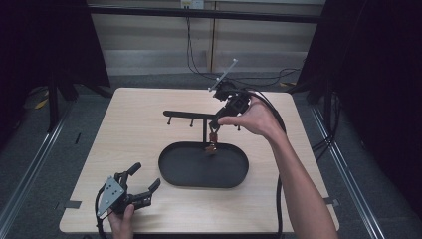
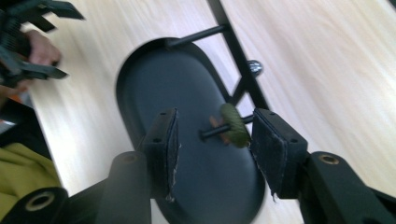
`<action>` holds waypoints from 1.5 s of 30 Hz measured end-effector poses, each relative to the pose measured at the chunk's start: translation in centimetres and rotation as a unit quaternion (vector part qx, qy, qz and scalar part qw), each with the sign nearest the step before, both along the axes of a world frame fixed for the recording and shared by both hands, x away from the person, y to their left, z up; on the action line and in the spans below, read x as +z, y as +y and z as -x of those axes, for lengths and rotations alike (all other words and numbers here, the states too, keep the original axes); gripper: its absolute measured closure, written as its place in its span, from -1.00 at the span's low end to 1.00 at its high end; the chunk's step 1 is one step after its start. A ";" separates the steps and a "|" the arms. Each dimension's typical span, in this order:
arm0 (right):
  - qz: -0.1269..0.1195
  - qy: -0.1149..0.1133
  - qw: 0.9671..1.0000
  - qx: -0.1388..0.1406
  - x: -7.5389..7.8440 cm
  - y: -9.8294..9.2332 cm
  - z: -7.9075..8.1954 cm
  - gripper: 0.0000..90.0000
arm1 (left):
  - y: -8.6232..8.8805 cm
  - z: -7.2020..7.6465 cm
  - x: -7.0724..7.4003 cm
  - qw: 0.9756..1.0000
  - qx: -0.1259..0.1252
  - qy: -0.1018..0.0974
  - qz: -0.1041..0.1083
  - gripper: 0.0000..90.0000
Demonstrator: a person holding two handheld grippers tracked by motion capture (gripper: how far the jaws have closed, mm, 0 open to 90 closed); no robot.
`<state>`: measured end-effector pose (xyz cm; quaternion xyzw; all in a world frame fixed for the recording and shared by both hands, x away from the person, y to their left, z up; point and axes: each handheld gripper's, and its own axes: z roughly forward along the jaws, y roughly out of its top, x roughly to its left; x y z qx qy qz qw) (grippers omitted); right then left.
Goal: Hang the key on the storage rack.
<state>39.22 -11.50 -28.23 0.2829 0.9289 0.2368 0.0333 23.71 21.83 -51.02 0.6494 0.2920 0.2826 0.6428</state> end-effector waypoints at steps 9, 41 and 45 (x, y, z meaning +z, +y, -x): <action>-0.055 -0.024 0.998 -0.015 -0.8 -1.2 1.5 0.00 | 0.0 0.0 0.0 1.000 0.000 0.000 0.000 -0.65; -0.201 -0.151 0.966 -0.068 -8.1 -4.0 9.2 -0.08 | 0.0 0.0 0.0 1.000 0.000 0.001 -0.001 -0.65; -0.221 -0.165 0.957 -0.093 -9.8 -4.6 10.2 -0.31 | 0.0 0.0 0.0 1.000 0.000 0.001 -0.001 -0.65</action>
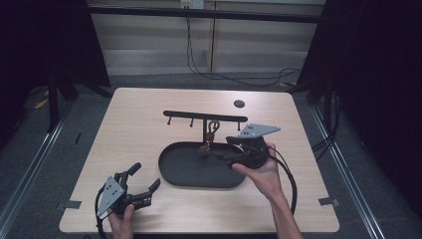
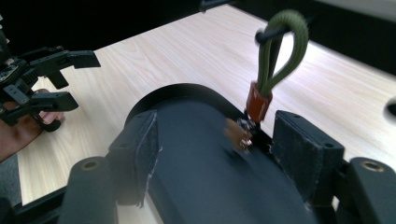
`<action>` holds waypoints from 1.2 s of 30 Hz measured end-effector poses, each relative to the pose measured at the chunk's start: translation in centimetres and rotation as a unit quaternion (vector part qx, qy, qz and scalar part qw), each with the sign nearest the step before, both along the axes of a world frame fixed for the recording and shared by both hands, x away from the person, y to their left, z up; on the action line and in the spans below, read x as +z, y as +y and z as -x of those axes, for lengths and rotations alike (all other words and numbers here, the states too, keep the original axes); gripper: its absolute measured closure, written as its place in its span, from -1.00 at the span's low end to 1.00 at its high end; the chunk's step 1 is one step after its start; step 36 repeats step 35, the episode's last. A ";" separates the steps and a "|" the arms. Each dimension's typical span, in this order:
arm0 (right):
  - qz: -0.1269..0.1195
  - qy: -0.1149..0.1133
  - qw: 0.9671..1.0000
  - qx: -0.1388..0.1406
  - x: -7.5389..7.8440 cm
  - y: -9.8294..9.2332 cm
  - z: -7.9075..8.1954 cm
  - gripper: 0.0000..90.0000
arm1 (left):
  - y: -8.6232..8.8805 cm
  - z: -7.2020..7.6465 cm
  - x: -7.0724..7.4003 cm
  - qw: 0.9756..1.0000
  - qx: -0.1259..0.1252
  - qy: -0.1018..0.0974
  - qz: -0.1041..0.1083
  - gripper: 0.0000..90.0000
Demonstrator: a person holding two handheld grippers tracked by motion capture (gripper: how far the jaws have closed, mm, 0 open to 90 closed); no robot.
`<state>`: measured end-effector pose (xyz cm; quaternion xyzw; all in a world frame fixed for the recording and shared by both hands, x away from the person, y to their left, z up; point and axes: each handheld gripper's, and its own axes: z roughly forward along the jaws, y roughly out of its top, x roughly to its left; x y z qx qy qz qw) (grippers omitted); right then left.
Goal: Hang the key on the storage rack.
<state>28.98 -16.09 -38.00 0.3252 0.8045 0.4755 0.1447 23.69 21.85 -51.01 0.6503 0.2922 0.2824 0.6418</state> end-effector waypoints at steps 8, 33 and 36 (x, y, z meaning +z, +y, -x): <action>-0.038 0.000 0.999 -0.021 -2.7 -1.1 1.3 -0.67 | 0.0 0.0 0.0 1.000 -0.001 0.000 -0.002 -0.65; -0.125 -0.127 0.974 -0.139 -12.6 -5.1 6.9 -0.70 | 0.0 0.0 0.0 1.000 -0.001 -0.001 -0.002 -0.65; -0.120 -0.135 0.973 -0.143 -12.7 -5.0 7.0 -0.70 | 0.0 0.0 0.0 1.000 0.000 0.000 -0.001 -0.65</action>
